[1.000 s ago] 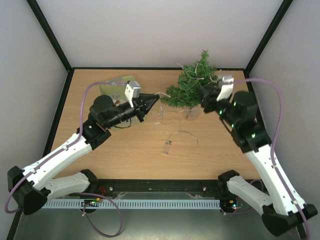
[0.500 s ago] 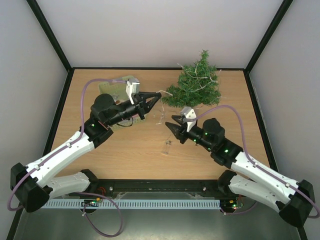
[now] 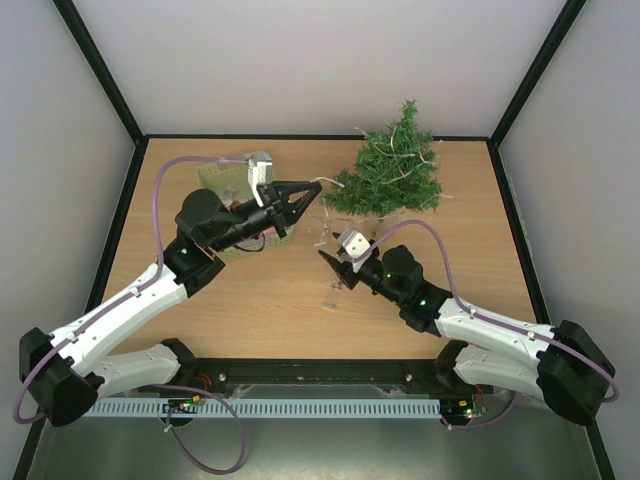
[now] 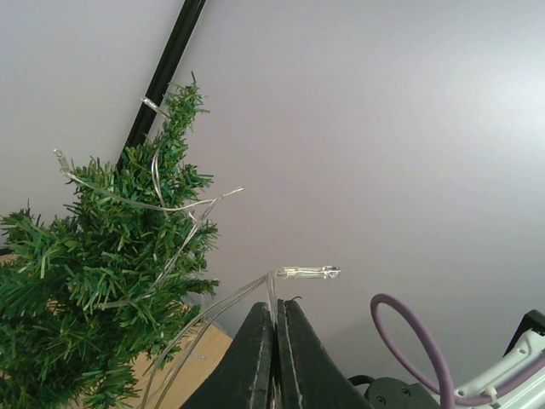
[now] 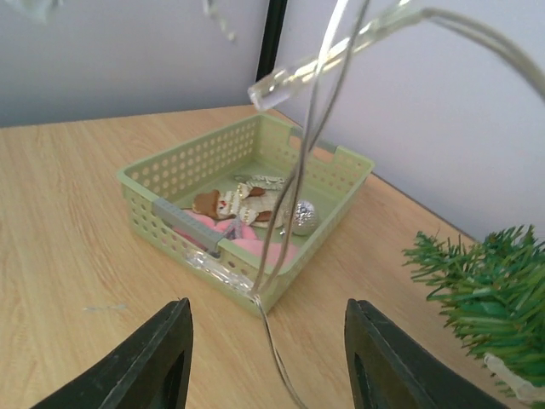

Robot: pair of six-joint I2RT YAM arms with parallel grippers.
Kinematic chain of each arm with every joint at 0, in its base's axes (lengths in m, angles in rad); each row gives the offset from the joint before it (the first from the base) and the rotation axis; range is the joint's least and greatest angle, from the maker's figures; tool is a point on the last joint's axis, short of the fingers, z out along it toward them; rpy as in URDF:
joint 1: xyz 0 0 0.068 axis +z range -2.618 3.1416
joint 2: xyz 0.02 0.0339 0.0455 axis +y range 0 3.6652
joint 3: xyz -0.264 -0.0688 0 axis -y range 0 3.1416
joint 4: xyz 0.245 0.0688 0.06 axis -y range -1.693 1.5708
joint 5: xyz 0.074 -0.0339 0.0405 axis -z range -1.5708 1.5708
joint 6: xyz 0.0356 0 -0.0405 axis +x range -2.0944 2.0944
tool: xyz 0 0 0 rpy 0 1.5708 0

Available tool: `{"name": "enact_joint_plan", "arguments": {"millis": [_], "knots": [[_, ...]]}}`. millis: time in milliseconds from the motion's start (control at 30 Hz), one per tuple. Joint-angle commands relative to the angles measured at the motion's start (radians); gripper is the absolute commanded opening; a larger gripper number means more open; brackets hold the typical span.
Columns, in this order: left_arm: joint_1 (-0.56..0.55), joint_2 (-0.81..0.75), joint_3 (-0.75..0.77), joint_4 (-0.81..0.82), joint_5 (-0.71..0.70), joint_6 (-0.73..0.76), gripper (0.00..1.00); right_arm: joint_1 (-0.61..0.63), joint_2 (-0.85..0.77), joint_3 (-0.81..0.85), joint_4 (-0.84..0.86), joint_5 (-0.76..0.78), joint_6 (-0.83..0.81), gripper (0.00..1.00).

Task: Decorate the small christmas tree
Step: Wrap the decoration item around the Christmas tree.

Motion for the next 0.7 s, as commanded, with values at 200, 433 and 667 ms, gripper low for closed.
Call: {"name": "enact_joint_plan", "arguments": {"millis": [200, 433, 667], "knots": [[0.008, -0.027, -0.017, 0.057, 0.017, -0.019, 0.02, 0.011, 0.08, 0.025, 0.104, 0.063, -0.241, 0.48], [0.008, -0.032, -0.019, 0.049, 0.016, -0.019, 0.02, 0.011, 0.104, 0.037, 0.094, 0.056, -0.256, 0.44], [0.008, -0.036, -0.025, 0.047, 0.009, -0.029, 0.02, 0.011, 0.089, 0.053, 0.065, 0.053, -0.282, 0.24]]}}
